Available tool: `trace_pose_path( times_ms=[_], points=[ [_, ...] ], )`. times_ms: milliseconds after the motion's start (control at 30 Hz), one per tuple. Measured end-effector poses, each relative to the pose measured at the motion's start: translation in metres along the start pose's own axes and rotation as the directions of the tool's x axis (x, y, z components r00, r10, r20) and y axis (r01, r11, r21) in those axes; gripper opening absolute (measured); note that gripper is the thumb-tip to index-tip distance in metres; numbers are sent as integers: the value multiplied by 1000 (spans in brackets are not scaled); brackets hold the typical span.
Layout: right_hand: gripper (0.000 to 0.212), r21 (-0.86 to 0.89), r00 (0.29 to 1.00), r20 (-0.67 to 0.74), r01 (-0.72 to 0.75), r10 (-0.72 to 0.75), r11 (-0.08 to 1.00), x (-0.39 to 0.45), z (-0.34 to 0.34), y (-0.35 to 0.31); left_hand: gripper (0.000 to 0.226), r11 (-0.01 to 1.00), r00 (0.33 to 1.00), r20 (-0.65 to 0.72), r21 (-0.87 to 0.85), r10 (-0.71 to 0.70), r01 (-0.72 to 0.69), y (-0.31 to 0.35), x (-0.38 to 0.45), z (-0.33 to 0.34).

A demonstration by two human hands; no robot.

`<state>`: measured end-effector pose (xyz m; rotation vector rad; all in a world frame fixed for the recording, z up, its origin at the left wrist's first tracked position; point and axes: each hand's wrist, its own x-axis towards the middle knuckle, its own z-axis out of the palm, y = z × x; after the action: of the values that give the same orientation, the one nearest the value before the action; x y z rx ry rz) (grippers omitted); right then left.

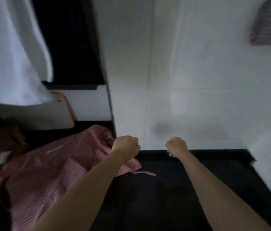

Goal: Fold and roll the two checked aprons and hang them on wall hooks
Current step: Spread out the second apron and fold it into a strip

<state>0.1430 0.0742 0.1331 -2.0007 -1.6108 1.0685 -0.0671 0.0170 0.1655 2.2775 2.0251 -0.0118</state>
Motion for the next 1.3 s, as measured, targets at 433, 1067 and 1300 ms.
trace_pose_path(
  times_ms=[433,1067,1300],
  points=[
    [74,-220,930,344,212,-128,952,-62,258,-1,83,940,851,463,-99,-247,327,-182,-115,199],
    [29,-582,996,87,34,21,812,-32,173,84,50,860,881,184,-206,-435,468,-104,-106,201],
    [46,-464,991,-45,-135,129,876,-5,98,117,38,876,923,109,-292,-369,384,11,-73,193]
  ],
)
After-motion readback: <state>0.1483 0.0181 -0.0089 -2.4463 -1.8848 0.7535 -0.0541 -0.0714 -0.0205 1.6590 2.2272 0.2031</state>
